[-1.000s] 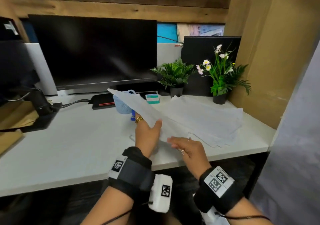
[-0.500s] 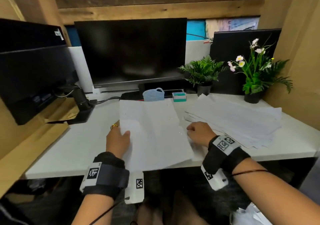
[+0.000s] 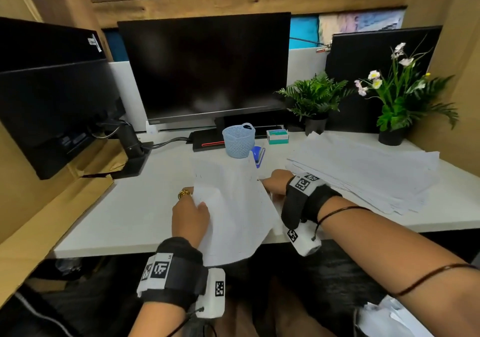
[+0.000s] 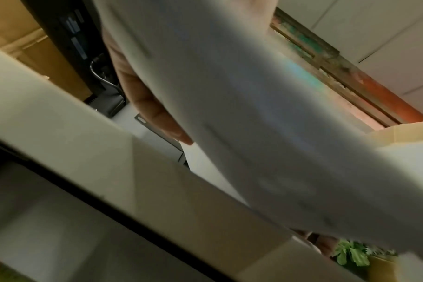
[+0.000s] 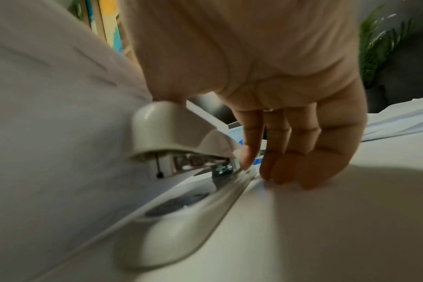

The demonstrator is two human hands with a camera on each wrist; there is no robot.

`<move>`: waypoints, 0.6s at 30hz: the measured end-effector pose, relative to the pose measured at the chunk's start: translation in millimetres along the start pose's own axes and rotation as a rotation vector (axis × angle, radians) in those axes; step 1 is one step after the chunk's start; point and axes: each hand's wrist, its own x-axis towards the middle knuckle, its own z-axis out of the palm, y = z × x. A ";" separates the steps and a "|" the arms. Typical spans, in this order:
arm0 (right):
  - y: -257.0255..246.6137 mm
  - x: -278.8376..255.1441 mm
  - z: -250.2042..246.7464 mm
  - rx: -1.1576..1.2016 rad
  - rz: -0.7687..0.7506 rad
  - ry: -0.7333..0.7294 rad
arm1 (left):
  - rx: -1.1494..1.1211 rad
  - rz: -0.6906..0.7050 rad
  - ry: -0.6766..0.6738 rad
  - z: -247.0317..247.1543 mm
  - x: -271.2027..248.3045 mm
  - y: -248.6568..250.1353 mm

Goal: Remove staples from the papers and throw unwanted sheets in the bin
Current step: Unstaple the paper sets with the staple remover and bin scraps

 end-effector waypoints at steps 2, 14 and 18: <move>-0.9 -2.8 -1.5 -0.020 -0.009 -0.043 | -0.019 0.011 -0.013 2.0 -1.5 -0.3; 73.4 12.2 -25.4 0.844 0.195 0.197 | -0.141 0.143 -0.171 6.3 -4.4 4.7; 87.6 -8.8 -50.1 0.862 0.091 0.361 | -0.022 0.204 -0.275 13.4 -6.5 10.5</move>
